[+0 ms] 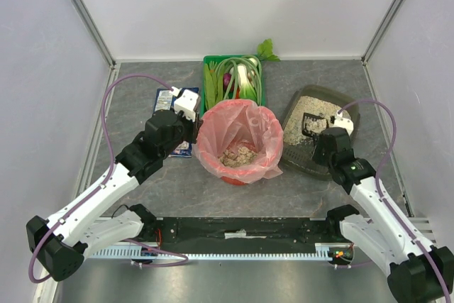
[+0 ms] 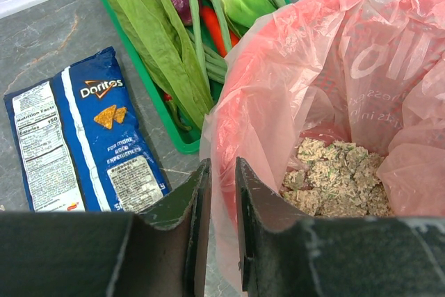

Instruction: Clean the litter box

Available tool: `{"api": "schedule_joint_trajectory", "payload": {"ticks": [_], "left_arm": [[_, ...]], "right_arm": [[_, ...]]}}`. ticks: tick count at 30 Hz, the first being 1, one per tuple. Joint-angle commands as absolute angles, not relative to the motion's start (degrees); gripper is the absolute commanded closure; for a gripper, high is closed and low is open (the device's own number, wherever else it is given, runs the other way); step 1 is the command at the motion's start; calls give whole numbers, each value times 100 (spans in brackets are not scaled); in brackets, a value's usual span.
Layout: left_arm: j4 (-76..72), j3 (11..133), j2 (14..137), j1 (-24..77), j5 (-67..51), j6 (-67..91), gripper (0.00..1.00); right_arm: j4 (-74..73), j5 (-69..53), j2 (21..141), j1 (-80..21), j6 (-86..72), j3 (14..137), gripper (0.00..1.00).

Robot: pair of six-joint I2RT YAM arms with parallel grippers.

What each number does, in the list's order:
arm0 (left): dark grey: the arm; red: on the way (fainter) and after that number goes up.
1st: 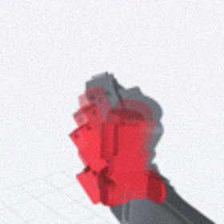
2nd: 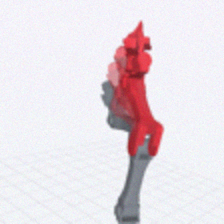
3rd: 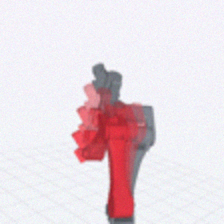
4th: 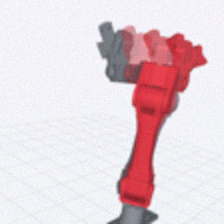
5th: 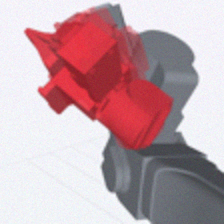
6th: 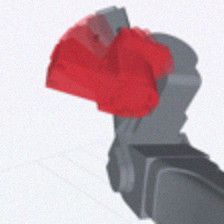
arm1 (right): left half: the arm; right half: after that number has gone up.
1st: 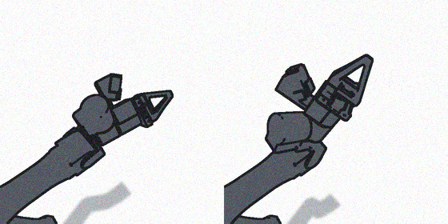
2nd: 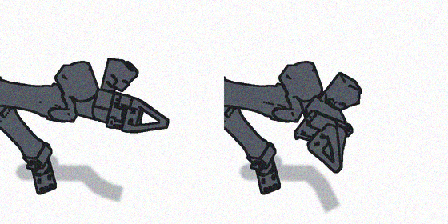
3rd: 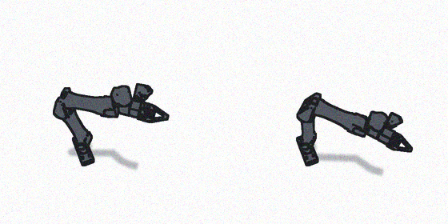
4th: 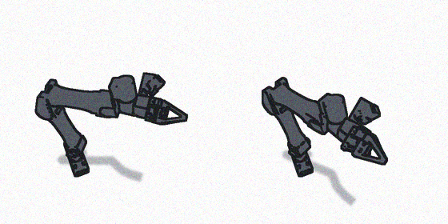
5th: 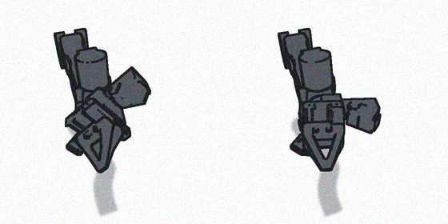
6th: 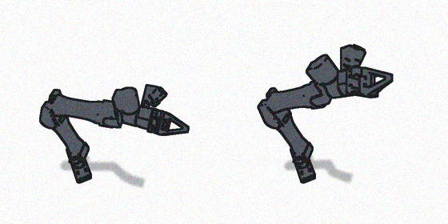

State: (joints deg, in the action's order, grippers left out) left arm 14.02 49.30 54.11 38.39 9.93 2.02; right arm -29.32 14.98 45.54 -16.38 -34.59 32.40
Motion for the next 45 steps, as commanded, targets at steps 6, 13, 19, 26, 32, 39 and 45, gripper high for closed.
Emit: {"api": "schedule_joint_trajectory", "payload": {"ticks": [6, 13, 19, 26, 32, 39, 45], "left_arm": [[1239, 4974, 5388, 3858, 958, 193, 74], [1213, 4957, 5317, 3858, 1063, 167, 74], [1204, 4957, 5317, 3858, 1063, 158, 74], [1222, 4966, 5300, 3858, 1054, 167, 74], [1213, 4957, 5309, 3858, 1072, 158, 74], [1213, 4957, 5326, 3858, 1099, 158, 74], [1222, 4957, 5361, 3858, 1072, 158, 74]], "right_arm": [[-2688, 2436, 4877, -1661, -3288, 3585, 100], [-2811, 2560, 5036, -1688, -3182, 3858, 100], [-2855, 1745, 4799, -1688, -3261, 3876, 100], [-3128, 2227, 5159, -1687, -3120, 4034, 100], [-2899, 2237, 5387, -1898, -3146, 3972, 100], [-3116, 2685, 5449, -1907, -3260, 4016, 100], [-3089, 2517, 5413, -1925, -3076, 4199, 100]]}}
